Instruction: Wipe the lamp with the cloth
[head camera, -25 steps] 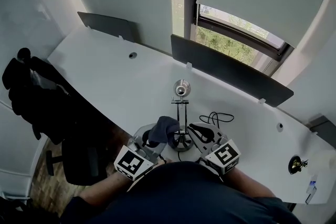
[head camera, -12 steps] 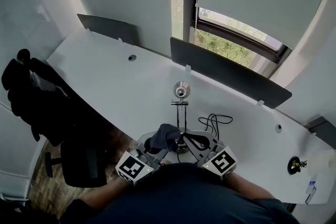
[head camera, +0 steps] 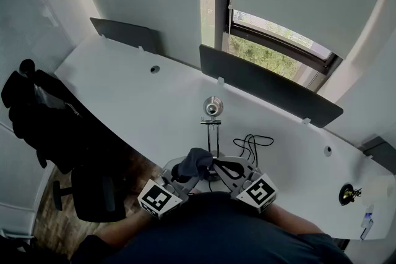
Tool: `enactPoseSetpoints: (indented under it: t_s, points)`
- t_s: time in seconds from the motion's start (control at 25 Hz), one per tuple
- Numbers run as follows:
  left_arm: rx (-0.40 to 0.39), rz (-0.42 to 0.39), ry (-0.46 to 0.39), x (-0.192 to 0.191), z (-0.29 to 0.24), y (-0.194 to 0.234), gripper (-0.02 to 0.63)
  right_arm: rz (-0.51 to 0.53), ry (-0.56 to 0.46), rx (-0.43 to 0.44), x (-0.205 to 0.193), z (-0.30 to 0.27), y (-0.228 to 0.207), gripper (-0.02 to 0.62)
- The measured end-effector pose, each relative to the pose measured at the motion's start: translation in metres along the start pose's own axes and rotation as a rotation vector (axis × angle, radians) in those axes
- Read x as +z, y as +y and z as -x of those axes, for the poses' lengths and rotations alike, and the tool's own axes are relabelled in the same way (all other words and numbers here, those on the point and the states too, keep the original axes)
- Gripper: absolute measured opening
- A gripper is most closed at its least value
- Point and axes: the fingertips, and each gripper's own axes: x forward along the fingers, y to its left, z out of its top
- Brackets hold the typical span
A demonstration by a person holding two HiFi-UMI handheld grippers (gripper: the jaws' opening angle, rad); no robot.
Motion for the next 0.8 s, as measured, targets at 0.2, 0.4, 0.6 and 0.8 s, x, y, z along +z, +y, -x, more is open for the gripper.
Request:
enactPoseSetpoints:
  t_s: [0.2, 0.4, 0.6, 0.8]
  points:
    - [-0.005, -0.009, 0.013, -0.0001, -0.0003, -0.0010, 0.080, -0.004, 0.000, 0.001, -0.0010, 0.0000, 0.0008, 0.011]
    - [-0.008, -0.014, 0.011, -0.0009, -0.0006, -0.0003, 0.080, -0.011, 0.000, -0.001, -0.0013, -0.0004, 0.0004, 0.011]
    - [-0.004, 0.013, 0.001, -0.0001, -0.0006, -0.0006, 0.080, -0.012, -0.002, -0.001, -0.0007, -0.0004, 0.0008, 0.011]
    - [-0.003, -0.002, 0.007, -0.0036, -0.0010, 0.0003, 0.080, -0.014, -0.003, -0.003, -0.0024, 0.0000, -0.0003, 0.011]
